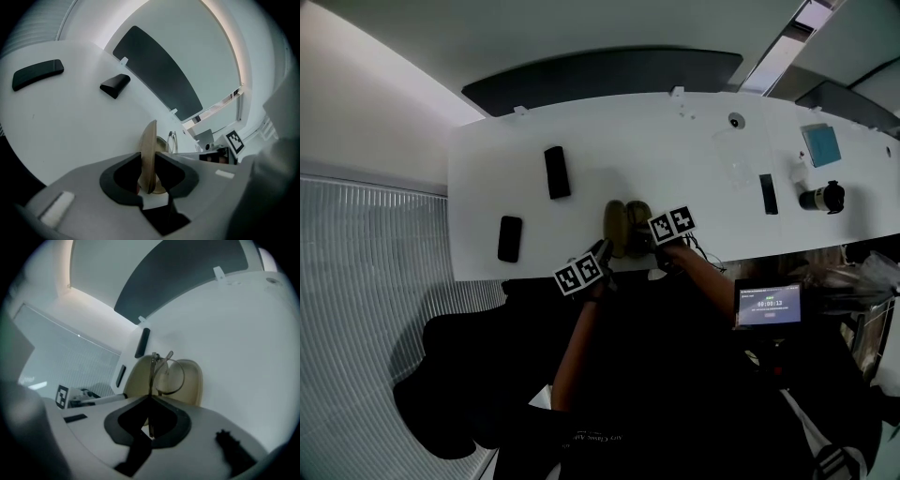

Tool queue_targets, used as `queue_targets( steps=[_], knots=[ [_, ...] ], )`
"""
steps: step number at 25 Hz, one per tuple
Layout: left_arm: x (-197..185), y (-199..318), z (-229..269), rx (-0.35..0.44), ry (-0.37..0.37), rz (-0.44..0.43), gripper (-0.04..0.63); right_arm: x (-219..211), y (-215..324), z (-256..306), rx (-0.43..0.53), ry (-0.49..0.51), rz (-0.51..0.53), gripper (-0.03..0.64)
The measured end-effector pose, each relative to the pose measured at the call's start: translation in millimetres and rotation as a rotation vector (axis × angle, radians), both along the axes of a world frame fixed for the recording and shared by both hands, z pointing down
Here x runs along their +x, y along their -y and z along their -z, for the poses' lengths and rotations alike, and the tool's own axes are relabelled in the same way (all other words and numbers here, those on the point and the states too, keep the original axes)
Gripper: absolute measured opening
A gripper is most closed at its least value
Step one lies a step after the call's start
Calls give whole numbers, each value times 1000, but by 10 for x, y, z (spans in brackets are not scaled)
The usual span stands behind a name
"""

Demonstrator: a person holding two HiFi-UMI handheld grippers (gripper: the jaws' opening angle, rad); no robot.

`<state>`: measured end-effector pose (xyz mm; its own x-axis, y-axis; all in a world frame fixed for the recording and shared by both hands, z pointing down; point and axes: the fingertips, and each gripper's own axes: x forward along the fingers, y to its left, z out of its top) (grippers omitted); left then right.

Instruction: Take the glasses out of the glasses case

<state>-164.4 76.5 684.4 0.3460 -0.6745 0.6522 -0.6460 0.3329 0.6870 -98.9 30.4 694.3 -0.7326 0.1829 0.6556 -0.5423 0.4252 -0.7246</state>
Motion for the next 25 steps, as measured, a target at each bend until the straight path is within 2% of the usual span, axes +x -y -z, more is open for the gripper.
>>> queue_targets(
  steps=[3, 5, 9, 11, 17, 25],
  knots=[
    [-53, 10, 2, 2, 14, 0, 100, 78, 74, 313, -66, 108, -98, 18],
    [-217, -3, -8, 5, 49, 13, 100, 132, 151, 419, -86, 148, -145, 18],
    [-465, -31, 65, 29, 183, 41, 100, 473, 287, 345, -67, 112, -163, 18],
    [-436, -25, 98, 33, 212, 31, 100, 728, 342, 213, -77, 74, -189, 18],
    [-311, 21, 51, 24, 194, 4, 100, 1063, 391, -244, -138, -17, -226, 18],
    [-342, 47, 27, 22, 172, 4, 100, 1029, 350, -352, -186, -16, -245, 18]
  ],
)
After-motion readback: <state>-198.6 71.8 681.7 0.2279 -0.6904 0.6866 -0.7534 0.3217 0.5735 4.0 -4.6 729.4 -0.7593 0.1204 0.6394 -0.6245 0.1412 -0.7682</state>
